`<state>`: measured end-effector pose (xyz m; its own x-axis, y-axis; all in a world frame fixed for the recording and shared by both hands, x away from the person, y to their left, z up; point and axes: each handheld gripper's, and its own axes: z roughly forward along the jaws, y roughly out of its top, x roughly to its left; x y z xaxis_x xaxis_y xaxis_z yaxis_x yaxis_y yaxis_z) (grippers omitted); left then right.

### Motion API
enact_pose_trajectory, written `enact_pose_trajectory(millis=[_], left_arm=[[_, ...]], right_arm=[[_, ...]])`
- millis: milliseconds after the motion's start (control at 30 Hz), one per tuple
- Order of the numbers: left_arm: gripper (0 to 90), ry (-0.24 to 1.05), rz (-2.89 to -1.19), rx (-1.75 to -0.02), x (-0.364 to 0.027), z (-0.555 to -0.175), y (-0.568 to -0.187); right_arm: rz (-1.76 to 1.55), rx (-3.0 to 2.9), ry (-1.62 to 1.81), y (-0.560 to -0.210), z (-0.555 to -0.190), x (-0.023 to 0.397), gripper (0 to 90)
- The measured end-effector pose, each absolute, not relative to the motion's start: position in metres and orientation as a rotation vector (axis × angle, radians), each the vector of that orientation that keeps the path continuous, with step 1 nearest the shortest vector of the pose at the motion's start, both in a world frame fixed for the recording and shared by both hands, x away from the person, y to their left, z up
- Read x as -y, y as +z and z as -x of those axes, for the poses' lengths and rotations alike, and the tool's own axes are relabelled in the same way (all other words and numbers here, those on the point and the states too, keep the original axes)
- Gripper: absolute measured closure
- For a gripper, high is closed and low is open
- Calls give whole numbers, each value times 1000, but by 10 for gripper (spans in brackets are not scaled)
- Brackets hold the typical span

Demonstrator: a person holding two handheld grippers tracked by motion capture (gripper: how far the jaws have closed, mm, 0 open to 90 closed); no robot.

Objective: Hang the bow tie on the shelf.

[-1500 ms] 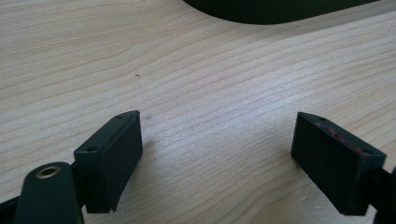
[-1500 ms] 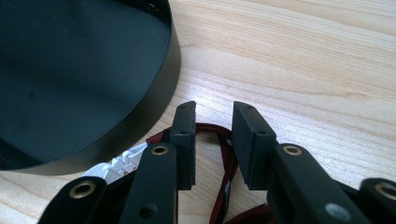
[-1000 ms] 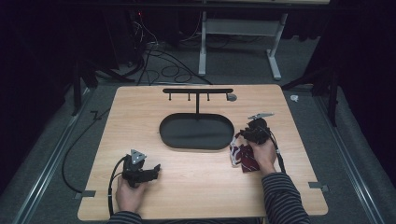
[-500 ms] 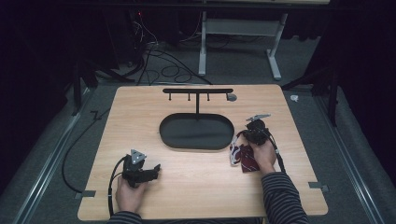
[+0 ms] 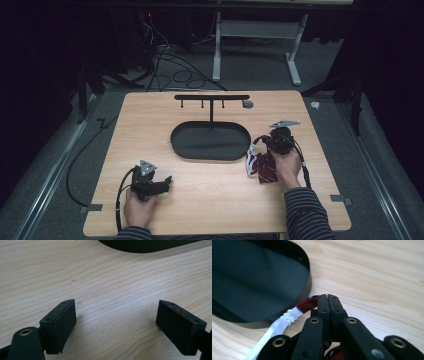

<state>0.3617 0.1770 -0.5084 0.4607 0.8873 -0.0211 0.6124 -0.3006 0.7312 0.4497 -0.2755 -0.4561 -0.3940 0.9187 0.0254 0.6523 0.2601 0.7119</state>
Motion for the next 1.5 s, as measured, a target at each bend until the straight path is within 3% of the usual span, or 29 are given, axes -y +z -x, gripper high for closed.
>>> enact_pose_trajectory(millis=[800, 1500], left_arm=[[168, 516, -2029, -1245, -177, -362, -508], [169, 515, -2028, -1245, -177, -362, -508]], right_arm=[[-1220, -2061, 1088, -391, -406, 277, 900], [-1064, -2090, 1146, -352, -400, 244, 900]])
